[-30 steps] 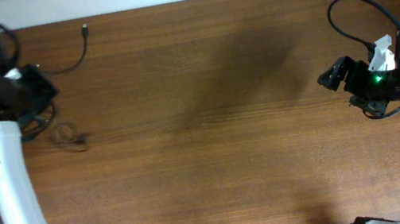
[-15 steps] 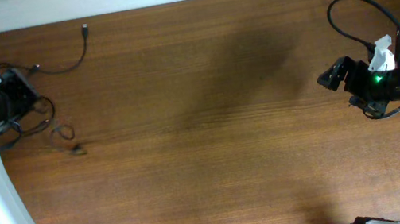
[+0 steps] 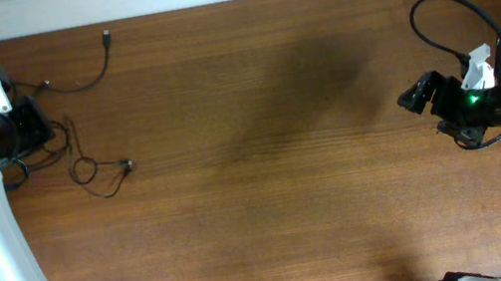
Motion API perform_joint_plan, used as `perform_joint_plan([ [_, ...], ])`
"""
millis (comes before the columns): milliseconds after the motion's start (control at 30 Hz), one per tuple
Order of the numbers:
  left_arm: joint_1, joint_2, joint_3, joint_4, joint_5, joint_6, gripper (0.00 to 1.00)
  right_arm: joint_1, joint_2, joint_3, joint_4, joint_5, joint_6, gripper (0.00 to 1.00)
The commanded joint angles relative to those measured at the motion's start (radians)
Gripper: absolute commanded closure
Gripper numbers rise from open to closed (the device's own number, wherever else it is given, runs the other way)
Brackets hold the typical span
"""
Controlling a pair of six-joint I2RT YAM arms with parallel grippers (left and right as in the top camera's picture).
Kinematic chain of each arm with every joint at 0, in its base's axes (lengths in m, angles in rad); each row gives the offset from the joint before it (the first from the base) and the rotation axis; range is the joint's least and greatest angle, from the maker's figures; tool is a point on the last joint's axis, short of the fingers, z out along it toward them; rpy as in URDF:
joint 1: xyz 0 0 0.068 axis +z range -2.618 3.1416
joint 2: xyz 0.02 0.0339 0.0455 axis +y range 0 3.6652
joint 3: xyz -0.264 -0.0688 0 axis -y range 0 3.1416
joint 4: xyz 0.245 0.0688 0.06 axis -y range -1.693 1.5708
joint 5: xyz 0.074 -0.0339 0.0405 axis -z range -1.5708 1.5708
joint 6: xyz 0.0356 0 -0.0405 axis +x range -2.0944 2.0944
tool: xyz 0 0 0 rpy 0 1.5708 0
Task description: Untangle cables
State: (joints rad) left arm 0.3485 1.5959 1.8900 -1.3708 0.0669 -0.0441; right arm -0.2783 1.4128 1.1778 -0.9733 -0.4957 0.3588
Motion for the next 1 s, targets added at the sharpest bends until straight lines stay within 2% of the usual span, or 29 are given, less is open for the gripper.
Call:
perform_joint_plan([
  [0, 0.016, 0.010, -0.086, 0.056, -0.097, 0.042, 1.00, -0.003, 0.003, 0.000, -0.008, -0.009, -0.011, 0.02],
  [200, 0.126, 0.010, -0.182, 0.145, 0.047, 0.114, 1.00, -0.003, 0.003, 0.000, -0.015, -0.008, -0.014, 0.02],
  [467, 0.321, 0.010, -0.307, 0.312, 0.041, 0.113, 1.00, -0.003, 0.003, 0.000, -0.015, -0.008, -0.014, 0.02],
  [700, 0.479, 0.011, -0.321, 0.393, 0.041, 0.098, 1.00, -0.003, 0.003, 0.000, -0.014, -0.008, -0.014, 0.02],
  [967, 0.519, 0.084, -0.321, 0.501, -0.015, 0.107, 1.00, -0.003, 0.003, 0.000, -0.014, -0.005, -0.014, 0.02],
])
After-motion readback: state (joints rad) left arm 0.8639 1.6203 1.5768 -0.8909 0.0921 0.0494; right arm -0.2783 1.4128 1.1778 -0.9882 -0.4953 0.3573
